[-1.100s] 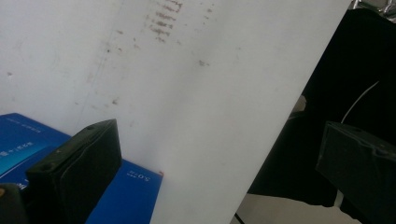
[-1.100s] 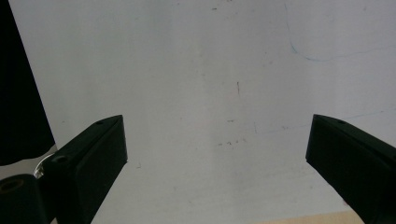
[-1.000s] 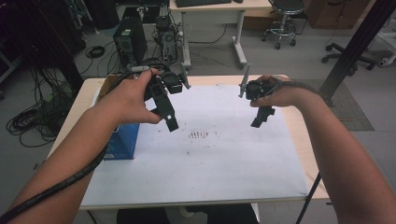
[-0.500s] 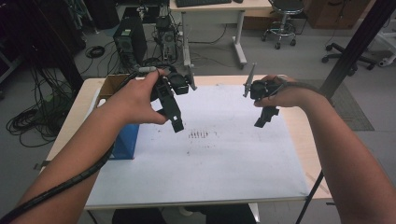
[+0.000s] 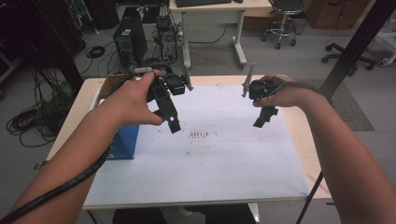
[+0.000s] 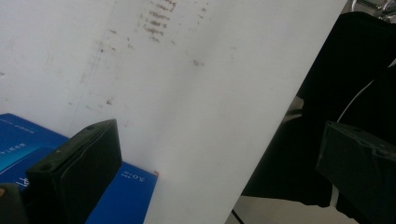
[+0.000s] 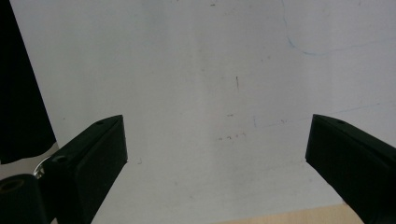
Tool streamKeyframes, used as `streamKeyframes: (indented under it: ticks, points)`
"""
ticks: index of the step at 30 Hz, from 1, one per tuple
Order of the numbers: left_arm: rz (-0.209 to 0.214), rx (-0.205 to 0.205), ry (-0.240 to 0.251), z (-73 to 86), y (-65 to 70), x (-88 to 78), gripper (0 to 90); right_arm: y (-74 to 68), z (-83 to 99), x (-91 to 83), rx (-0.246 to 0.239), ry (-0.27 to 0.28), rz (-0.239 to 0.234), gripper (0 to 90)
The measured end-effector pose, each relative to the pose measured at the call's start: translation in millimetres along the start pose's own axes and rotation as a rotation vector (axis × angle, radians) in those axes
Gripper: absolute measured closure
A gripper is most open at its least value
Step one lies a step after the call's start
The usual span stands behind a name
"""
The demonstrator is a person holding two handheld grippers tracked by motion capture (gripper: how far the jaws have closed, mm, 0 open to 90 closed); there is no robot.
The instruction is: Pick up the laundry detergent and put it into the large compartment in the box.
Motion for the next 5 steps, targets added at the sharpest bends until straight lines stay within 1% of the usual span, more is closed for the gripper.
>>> streamKeyframes:
  ticks: [3, 5]
  points:
    - [0.003, -0.004, 0.008, 0.7, 0.6, -0.7, 0.2, -0.8, -1.5, -0.4, -0.002, -0.003, 0.003, 5.2]
    - [0.003, 0.001, 0.009, 0.8, 0.2, -0.7, 0.2, -1.2, -2.8, -0.7, -0.007, 0.002, 0.005, 5.3]
Point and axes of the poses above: each handheld gripper's, and its own axes: x roughly forward along the jaws, z roughly out of its underside, y roughly to its right, the point moved 8 cm from there along x, roughly forward along the jaws, and after that the axes turned 1 degree about z, right-handed, at the moved point
